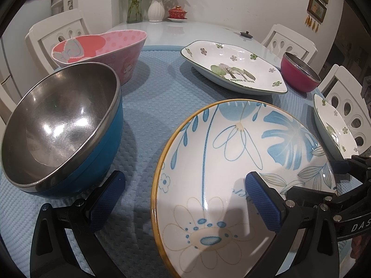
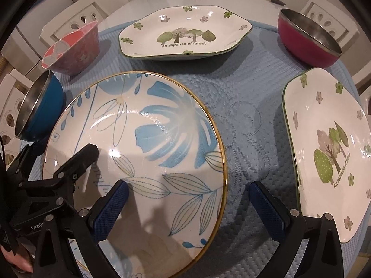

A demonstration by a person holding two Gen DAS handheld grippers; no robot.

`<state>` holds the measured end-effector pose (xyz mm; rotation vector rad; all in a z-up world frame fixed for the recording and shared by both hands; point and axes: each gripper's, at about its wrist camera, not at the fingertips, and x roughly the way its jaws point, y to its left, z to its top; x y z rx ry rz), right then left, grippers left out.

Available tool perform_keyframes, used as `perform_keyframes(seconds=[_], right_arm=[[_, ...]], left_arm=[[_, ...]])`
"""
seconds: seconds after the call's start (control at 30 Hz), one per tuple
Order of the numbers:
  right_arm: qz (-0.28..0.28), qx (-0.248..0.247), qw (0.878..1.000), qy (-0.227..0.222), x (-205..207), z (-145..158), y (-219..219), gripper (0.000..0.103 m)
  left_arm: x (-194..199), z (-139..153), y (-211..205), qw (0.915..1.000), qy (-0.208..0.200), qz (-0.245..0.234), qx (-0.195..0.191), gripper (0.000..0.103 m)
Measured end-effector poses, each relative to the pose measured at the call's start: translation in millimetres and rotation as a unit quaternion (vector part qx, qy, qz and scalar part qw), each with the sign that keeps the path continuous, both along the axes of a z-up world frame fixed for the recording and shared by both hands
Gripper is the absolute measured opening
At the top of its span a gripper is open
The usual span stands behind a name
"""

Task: Organize plates and bowls

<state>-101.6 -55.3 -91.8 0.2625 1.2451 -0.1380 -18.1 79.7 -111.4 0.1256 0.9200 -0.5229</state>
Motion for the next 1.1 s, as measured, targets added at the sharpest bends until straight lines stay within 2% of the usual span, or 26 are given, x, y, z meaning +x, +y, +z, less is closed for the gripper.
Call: perform_keyframes(seconds=[0.1, 0.17, 0.2, 0.27, 0.3, 0.37, 0.43, 0.5, 0.63, 0.8, 1.1], right_arm=[[0.007, 0.001, 1.0, -0.003, 0.8, 2.2, -0.1, 0.094], [0.003, 0.01, 1.0, -0.005, 1.5, 6.0, -4.4, 0.079], [-0.003, 0.015, 1.0, -0.003, 2.5, 7.6, -8.5, 0.074], [-0.012, 0.028, 0.999, -0.008, 1.9, 11.2, -16.1, 0.048], [-0.023, 0.04, 0.999, -0.006, 1.8, 11.5, -20.7, 0.045], [-0.031, 0.055, 0.998, -0.003, 2.1, 10.7, -24.1, 0.04], [-0.021, 0.058, 0.998, -0.004, 3.2, 11.6, -19.5, 0.033], [-0.019, 0.054, 0.998, 0.002, 2.6, 14.4, -15.5, 0.033], [-0.028, 0.072, 0.997, 0.008, -4.1, 13.7, -12.4, 0.033], [-0.024, 0.085, 0.996, 0.02, -18.7, 12.8, -1.0, 0.033], [-0.046, 0.091, 0.994, 0.03, -47.0, 11.4, 33.2, 0.033]], left_arm=[[0.0, -0.1, -3.2, 1.0, 0.0, 0.0, 0.006, 0.103], [2.9, 0.6, -4.3, 0.9997, 0.014, -0.012, 0.014, 0.103], [6.6, 1.5, -6.0, 0.9992, 0.029, -0.015, 0.022, 0.103], [16.9, 4.0, -11.7, 0.9954, 0.081, -0.018, 0.047, 0.103], [19.7, 5.2, -13.9, 0.994, 0.094, -0.018, 0.053, 0.101], [21.7, 9.4, -14.8, 0.9928, 0.102, -0.021, 0.06, 0.089], [20.2, 13.5, -14.6, 0.992, 0.108, -0.035, 0.056, 0.071], [17.7, 15.2, -16.5, 0.9897, 0.122, -0.056, 0.051, 0.065], [13.0, 15.8, -13.2, 0.9866, 0.135, -0.072, 0.056, 0.063], [0.5, 16.8, -0.8, 0.9811, 0.16, -0.096, 0.05, 0.063], [-23.0, 16.0, 16.0, 0.9717, 0.176, -0.138, 0.076, 0.063]])
